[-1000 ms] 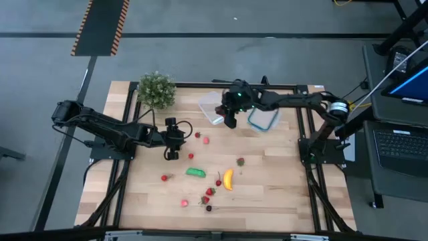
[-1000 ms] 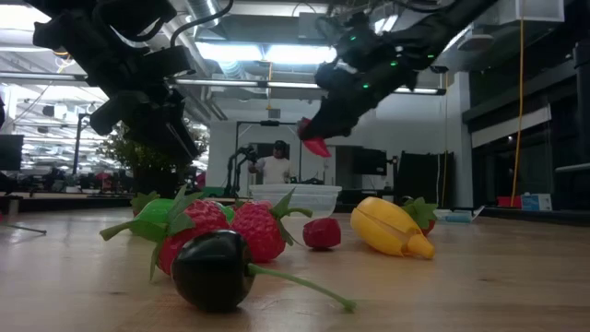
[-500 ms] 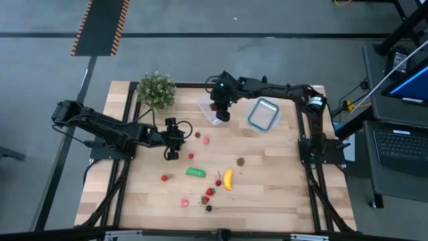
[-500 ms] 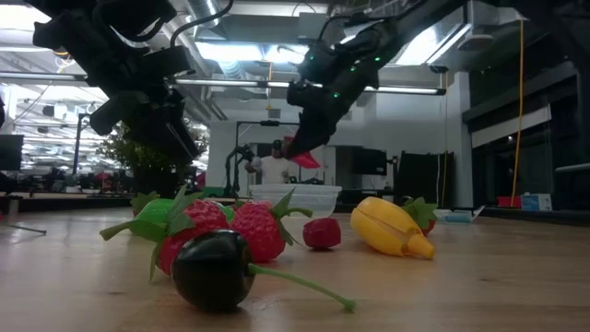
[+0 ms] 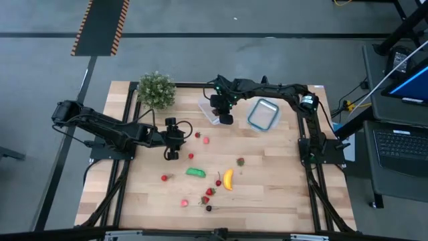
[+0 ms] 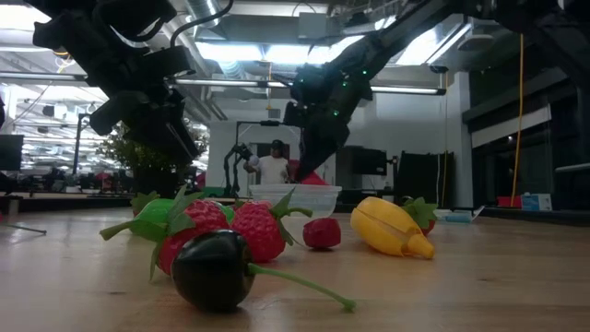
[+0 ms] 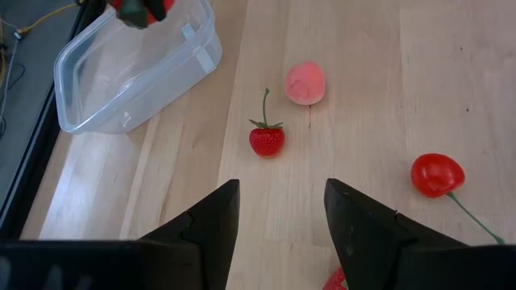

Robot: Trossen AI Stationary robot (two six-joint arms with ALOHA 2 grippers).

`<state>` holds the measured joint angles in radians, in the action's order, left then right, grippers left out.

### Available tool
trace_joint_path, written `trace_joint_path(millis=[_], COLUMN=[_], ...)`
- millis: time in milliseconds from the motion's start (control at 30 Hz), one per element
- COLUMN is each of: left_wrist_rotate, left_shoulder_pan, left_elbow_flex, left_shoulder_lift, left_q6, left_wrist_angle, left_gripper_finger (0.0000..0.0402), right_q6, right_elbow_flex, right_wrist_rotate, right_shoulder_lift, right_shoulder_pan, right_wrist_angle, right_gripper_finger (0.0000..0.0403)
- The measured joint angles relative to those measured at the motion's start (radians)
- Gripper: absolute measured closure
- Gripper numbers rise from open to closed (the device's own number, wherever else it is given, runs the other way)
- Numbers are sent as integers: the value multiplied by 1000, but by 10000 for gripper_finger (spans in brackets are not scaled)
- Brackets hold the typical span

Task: Pick and placing Produce into tupperware
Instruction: Put the red chili pepper into the transparent container

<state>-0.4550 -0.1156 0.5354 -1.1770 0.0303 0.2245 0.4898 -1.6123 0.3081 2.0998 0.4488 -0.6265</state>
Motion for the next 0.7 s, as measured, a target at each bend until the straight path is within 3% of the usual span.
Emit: trace_joint_path(millis=[700], left_wrist_rotate=[0], left_shoulder_pan=[0], left_elbow_flex=[0], left_shoulder_lift=[0], left_q6=[0], left_wrist_angle=[0], left_gripper_finger=[225], right_q6=[69], right_elbow_flex=[0], right_wrist_rotate=[1], right_shoulder_lift=[2], right_shoulder_pan=[0], right_wrist_angle=[-97], right_gripper_finger=[324])
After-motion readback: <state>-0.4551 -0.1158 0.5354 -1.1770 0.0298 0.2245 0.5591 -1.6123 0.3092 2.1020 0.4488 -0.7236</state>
